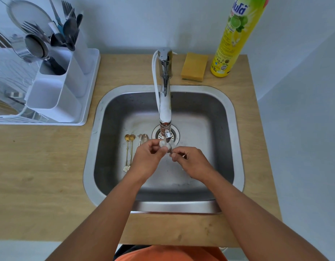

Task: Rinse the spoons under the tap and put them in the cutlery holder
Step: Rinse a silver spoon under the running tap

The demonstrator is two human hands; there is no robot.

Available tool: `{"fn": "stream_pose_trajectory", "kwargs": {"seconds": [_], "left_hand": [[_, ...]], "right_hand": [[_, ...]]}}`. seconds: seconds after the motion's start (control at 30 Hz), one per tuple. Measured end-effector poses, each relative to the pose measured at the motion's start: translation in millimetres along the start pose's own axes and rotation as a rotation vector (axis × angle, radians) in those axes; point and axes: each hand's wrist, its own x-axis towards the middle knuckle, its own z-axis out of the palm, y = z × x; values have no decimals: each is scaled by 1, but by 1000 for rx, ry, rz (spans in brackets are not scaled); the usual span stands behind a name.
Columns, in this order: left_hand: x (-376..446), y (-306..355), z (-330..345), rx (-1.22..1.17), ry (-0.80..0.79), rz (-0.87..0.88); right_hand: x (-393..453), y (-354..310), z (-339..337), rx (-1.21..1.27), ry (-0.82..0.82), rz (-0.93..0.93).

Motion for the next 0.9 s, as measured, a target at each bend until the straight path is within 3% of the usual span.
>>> {"fn": "stream_pose_trajectory", "kwargs": {"seconds": [0.33, 0.53, 0.67, 0.8, 0.9], "left_hand": [[-2, 13, 15, -46, 170, -33], [-2, 20, 6, -261, -93, -220], [-5, 7, -4, -396, -255, -227], [-5, -2, -8, -477, -246, -195], [-2, 2, -9, -488, -120, -159]], "right_hand": [[13, -11, -15, 19, -133, -6], [12, -12, -28, 199, -286, 7], [12, -12, -31, 252, -333, 79], [8, -17, -26, 272, -320, 68], [6, -21, -21, 290, -254, 73]]}}
